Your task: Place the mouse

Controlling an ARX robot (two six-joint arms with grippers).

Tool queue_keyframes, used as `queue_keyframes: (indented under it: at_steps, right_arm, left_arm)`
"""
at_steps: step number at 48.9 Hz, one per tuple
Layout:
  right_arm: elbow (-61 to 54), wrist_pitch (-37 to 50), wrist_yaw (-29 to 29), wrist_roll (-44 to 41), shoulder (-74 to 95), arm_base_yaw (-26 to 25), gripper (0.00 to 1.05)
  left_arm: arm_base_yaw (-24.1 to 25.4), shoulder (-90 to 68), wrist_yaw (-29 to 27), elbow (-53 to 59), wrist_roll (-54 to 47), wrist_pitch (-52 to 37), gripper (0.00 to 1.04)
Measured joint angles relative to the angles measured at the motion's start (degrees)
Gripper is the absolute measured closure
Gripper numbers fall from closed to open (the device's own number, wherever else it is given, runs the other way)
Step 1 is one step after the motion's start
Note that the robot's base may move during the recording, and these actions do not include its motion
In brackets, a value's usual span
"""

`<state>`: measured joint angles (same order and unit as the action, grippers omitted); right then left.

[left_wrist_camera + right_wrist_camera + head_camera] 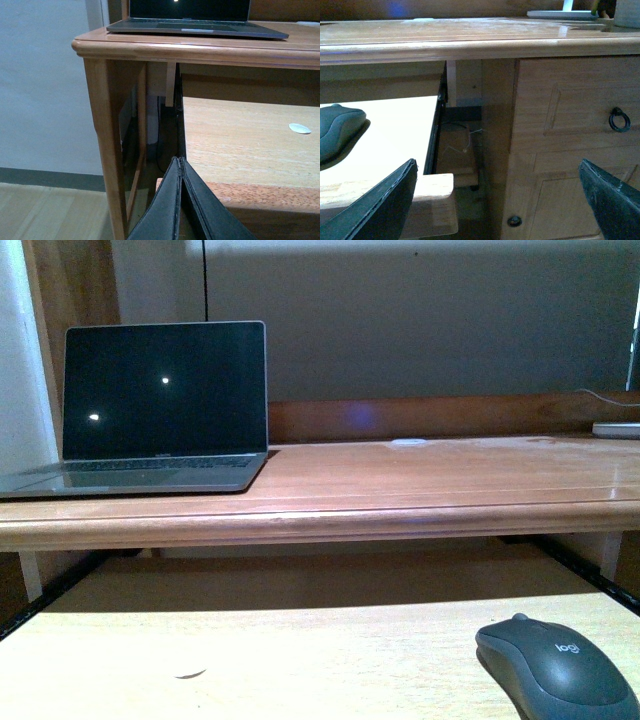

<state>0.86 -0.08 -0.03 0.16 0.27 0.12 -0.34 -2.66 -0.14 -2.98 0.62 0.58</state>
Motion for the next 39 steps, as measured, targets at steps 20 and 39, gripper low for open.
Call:
queue_keyframes:
  at_steps: [20,39]
  right_arm:
    - [0.00,0.00,0.00,0.00,0.00,0.00,0.07]
    - [6.10,1.36,2.51,9.27,12.74,-2.43,0.07]
  left_arm:
    - [0.04,2.34,0.04,2.43,0.00,-0.31,1.02]
    - [0.04,2.36,0.07,2.43,0.00,-0.31,0.57]
